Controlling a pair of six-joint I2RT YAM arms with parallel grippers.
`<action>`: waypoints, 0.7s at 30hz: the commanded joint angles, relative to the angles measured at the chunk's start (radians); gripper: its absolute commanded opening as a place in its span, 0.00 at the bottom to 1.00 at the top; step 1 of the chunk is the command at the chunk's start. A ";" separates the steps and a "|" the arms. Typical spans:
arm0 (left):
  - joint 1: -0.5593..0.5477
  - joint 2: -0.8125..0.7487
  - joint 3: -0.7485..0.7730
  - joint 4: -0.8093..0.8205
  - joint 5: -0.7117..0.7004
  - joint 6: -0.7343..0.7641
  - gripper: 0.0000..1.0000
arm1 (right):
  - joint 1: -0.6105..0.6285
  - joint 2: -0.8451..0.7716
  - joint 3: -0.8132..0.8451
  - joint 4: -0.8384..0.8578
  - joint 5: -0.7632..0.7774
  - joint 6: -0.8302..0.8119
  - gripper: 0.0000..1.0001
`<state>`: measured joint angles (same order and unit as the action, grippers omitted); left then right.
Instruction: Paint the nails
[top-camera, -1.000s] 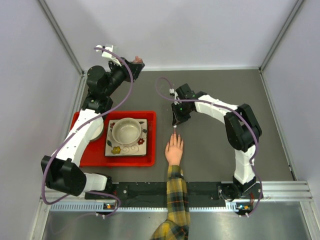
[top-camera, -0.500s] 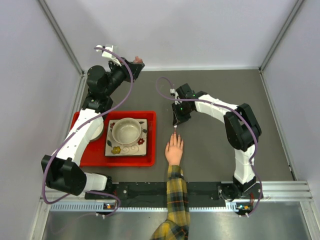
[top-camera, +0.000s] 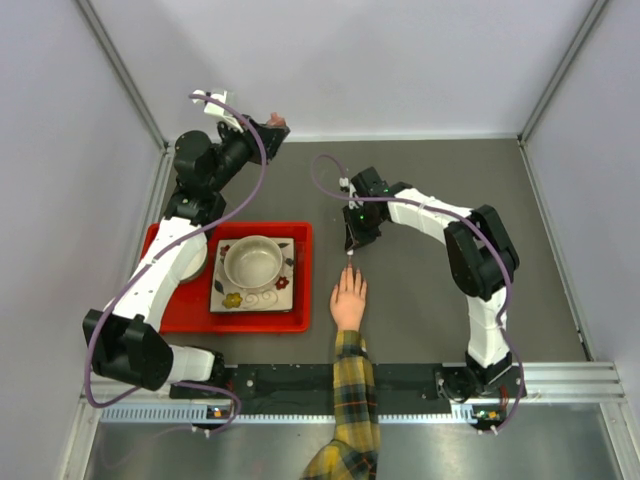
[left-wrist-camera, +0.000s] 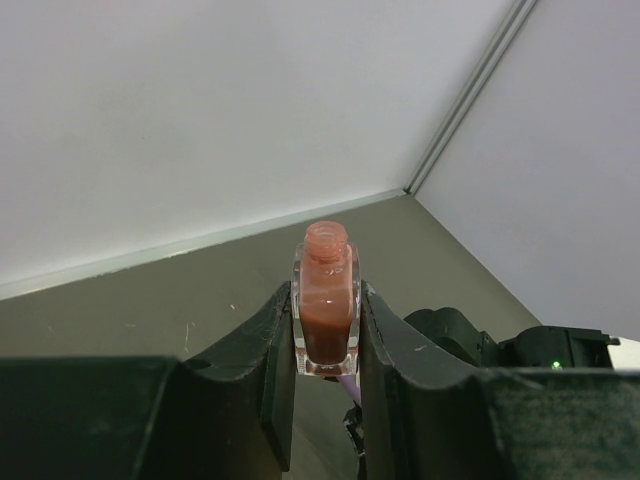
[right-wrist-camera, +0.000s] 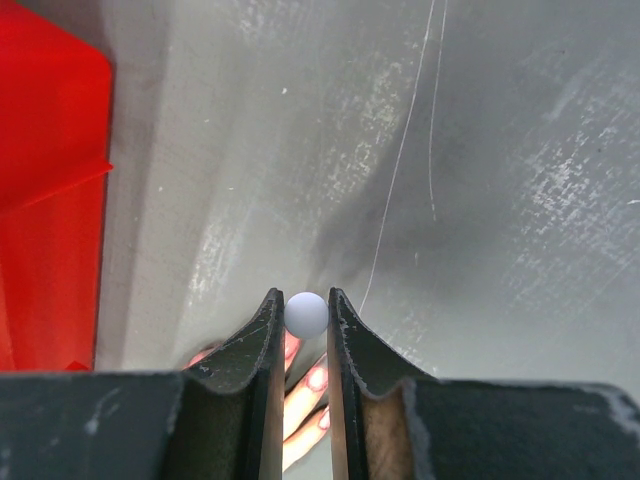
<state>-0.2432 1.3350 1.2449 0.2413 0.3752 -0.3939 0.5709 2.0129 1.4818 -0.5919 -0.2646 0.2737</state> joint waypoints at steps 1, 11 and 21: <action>0.007 0.006 0.039 0.069 0.011 -0.005 0.00 | -0.014 0.017 0.051 0.006 -0.012 0.010 0.00; 0.008 0.009 0.036 0.072 0.013 -0.010 0.00 | -0.014 0.012 0.043 0.009 -0.012 0.012 0.00; 0.008 0.009 0.041 0.070 0.014 -0.011 0.00 | -0.016 -0.039 0.017 0.018 0.005 0.010 0.00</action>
<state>-0.2417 1.3403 1.2453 0.2413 0.3775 -0.3950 0.5663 2.0285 1.4815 -0.5922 -0.2657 0.2741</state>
